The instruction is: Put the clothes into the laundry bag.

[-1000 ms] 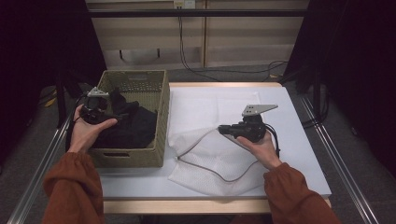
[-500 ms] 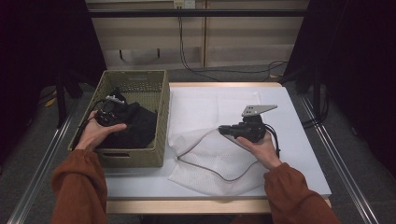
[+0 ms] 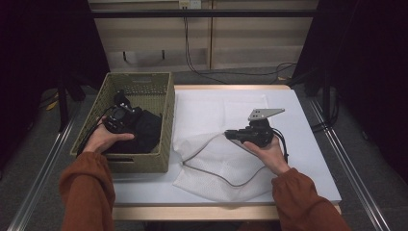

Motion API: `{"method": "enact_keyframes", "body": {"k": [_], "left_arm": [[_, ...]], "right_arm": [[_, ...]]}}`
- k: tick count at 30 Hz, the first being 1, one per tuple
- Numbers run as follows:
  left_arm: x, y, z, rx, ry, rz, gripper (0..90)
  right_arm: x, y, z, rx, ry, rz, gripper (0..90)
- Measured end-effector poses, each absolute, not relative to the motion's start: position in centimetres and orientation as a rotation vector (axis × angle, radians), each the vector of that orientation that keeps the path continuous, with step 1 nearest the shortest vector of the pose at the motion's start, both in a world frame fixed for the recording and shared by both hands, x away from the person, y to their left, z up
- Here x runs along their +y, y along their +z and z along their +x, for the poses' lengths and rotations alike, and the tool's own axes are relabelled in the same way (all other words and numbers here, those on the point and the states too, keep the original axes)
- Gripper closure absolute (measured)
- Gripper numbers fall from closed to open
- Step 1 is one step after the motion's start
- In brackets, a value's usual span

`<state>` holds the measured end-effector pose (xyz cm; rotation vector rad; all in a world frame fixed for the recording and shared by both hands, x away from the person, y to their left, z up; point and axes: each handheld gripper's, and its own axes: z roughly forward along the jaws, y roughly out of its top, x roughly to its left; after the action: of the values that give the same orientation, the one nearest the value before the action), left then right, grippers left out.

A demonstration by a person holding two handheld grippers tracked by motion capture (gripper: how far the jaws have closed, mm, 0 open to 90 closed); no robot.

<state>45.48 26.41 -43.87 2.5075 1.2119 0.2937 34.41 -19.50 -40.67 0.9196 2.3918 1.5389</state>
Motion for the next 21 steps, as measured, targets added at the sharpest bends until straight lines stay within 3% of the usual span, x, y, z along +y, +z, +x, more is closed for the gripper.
{"method": "enact_keyframes", "body": {"k": [8, 16, 21], "left_arm": [[26.5, -45.3, 45.6, 1.244, 0.25, 2.541, 0.1], [26.2, -45.4, 45.6, 1.211, 0.047, 2.609, 2.3], [26.0, -45.6, 45.4, 1.182, 0.106, 2.642, 0.3]], "right_arm": [[-19.6, -40.7, 34.4, 2.394, 1.533, 0.923, 89.2], [-19.7, -40.9, 34.5, 2.4, 1.527, 0.927, 89.2], [-19.7, -40.8, 34.5, 2.394, 1.524, 0.93, 89.2]]}}
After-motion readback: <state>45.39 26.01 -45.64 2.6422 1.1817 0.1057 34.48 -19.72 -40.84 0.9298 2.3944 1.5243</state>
